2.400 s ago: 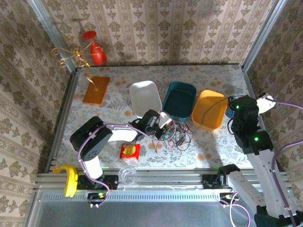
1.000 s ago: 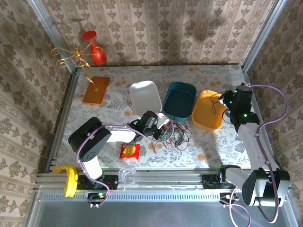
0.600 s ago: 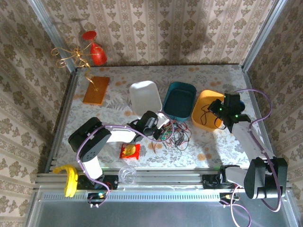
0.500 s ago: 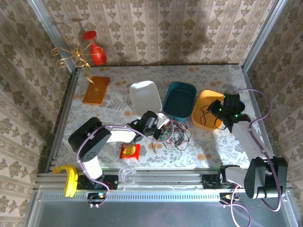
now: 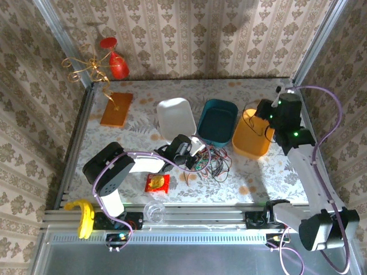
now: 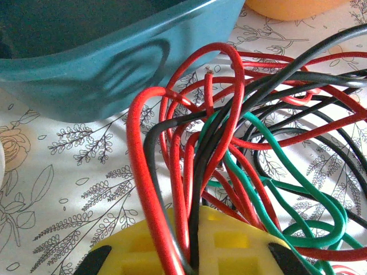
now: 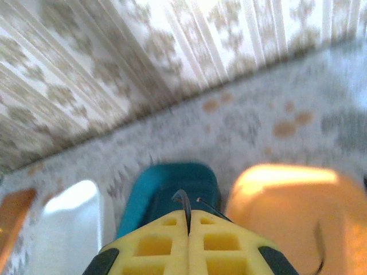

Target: Untangle the cables

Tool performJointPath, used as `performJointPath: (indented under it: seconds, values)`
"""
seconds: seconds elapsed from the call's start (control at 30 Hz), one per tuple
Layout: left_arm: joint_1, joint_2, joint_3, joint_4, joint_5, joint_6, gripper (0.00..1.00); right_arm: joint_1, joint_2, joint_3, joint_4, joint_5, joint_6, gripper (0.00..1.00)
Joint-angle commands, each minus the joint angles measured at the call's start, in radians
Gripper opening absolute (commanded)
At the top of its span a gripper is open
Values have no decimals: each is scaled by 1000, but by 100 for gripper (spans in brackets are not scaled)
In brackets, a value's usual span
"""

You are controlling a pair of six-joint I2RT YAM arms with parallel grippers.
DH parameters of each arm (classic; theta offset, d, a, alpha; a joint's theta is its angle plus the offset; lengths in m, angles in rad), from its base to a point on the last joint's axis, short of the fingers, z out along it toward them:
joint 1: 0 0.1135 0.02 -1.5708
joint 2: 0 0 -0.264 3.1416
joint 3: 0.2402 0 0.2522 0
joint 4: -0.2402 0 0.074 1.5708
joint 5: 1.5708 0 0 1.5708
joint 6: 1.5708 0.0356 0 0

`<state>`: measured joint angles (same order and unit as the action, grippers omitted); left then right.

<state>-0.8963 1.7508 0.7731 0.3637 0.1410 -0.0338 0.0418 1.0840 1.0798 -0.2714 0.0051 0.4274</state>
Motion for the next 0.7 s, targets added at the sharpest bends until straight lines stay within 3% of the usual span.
performJointPath:
  seconds: [0.0, 0.23, 0.4, 0.67]
  values:
    - [-7, -14, 3, -52, -12, 4, 0, 0, -37, 82, 16, 45, -124, 0]
    - [-8, -11, 6, -52, -11, 3, 0, 0, -55, 140, -36, 14, -118, 0]
    - [-9, -1, 20, -64, 2, 9, 0, -21, -48, 21, -48, 34, -36, 0]
    - [-14, -1, 20, -71, -8, 12, 0, -51, -16, -205, 39, -75, 89, 0]
